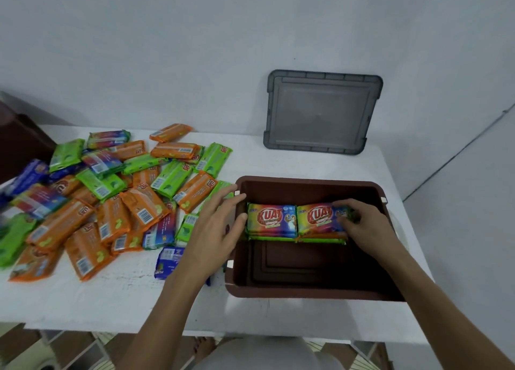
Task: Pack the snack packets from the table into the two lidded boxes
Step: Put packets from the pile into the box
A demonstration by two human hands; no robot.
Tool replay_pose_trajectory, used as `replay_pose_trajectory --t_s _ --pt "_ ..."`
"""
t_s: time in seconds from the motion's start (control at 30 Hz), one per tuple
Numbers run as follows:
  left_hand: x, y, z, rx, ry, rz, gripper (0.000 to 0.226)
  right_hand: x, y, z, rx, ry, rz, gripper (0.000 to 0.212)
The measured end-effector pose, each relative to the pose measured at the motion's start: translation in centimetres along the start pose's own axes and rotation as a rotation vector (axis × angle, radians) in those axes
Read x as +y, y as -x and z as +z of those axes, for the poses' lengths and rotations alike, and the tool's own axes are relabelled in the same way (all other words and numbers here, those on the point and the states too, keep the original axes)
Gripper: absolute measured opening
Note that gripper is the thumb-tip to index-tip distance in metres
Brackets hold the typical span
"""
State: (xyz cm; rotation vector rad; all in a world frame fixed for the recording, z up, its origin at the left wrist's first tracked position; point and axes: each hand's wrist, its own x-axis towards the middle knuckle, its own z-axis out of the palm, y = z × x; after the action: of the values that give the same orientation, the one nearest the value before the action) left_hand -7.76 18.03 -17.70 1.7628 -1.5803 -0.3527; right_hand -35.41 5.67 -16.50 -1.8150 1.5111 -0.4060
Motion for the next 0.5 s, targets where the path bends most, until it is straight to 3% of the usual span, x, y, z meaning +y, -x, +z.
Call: replay_pose_trajectory --t_s 0.17,0.27,0.37,0.5 --pt "-0.1 0.1 -0.2 -0.002 0.021 0.024 0.038 -0.6 0.3 1.3 0.012 0.461 -0.073 0.037" --pt "-0.6 0.4 -0.4 -0.03 0.034 0.041 0.039 -2.1 1.0 1.6 0.117 0.681 -0.09 0.046" --pt "-2.1 1.0 -1.3 -0.049 0.057 0.037 0.038 -5.0 1.5 2.4 0.188 0.607 -0.22 0.047" --pt "-5.7 1.5 -3.8 -0.024 -0.074 -0.048 0.039 -10.8 1.3 5.0 0.148 0.406 -0.506 0.041"
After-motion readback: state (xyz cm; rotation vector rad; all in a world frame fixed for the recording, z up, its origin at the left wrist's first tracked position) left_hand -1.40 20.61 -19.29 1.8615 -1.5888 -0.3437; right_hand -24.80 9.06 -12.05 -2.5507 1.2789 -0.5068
